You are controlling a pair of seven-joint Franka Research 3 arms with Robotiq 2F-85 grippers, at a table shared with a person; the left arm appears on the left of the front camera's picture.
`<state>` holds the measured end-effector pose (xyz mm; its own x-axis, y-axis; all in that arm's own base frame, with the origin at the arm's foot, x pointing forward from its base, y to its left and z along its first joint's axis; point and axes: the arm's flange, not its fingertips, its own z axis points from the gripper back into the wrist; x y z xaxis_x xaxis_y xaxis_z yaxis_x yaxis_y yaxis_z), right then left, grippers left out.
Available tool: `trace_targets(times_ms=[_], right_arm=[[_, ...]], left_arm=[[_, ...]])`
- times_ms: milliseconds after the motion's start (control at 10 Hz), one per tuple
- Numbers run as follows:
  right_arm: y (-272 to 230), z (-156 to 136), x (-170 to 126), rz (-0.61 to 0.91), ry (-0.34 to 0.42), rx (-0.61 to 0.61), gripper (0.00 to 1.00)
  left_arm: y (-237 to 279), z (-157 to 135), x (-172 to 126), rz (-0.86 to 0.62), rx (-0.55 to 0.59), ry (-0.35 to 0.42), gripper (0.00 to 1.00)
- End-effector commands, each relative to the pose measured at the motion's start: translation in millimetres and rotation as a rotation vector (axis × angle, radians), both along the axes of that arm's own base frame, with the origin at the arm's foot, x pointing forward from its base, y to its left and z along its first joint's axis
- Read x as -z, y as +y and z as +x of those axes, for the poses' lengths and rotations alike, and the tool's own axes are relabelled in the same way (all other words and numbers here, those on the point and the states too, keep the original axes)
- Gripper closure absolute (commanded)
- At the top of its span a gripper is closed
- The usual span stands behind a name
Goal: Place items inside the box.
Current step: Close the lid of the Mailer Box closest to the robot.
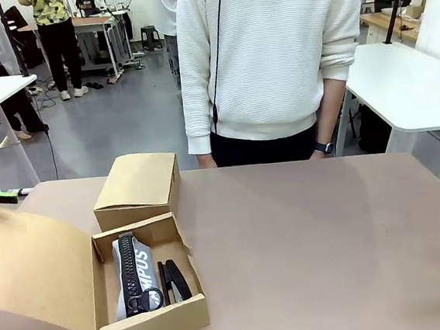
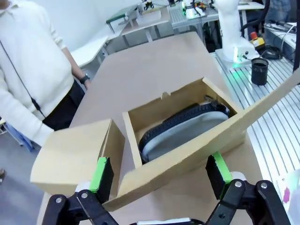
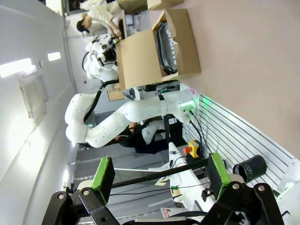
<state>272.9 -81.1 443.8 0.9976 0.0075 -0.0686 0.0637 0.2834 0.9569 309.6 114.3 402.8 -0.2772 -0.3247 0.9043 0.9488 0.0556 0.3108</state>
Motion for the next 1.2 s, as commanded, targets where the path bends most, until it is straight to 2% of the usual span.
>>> trace_targets(times_ms=[0,300,600,900,1000,1100], right_arm=[[-0.2,-0.7,-5.7,0.010,0.017,0.005,0.00],[-0.2,-0.7,-5.7,0.010,0.017,0.005,0.00],[-0.2,-0.7,-5.7,0.010,0.017,0.005,0.00],[-0.2,-0.7,-5.7,0.010,0.017,0.005,0.00],[-0.2,-0.7,-5.7,0.010,0.017,0.005,0.00],[-0.2,-0.7,-5.7,0.010,0.017,0.005,0.00]], left_arm=[[-32.5,-15.0,5.0,-0.059,0.003,-0.008,0.00],[-64.0,-23.4,-23.0,-0.140,-0.059,-0.158,0.00],[-103.7,-29.3,-43.5,-0.138,0.053,-0.175,0.00],[-138.7,-29.4,-4.3,-0.060,0.131,-0.119,0.00],[-142.5,-27.2,8.6,-0.059,0.139,-0.125,0.00],[-144.1,-26.2,13.2,-0.115,0.138,-0.098,0.00]])
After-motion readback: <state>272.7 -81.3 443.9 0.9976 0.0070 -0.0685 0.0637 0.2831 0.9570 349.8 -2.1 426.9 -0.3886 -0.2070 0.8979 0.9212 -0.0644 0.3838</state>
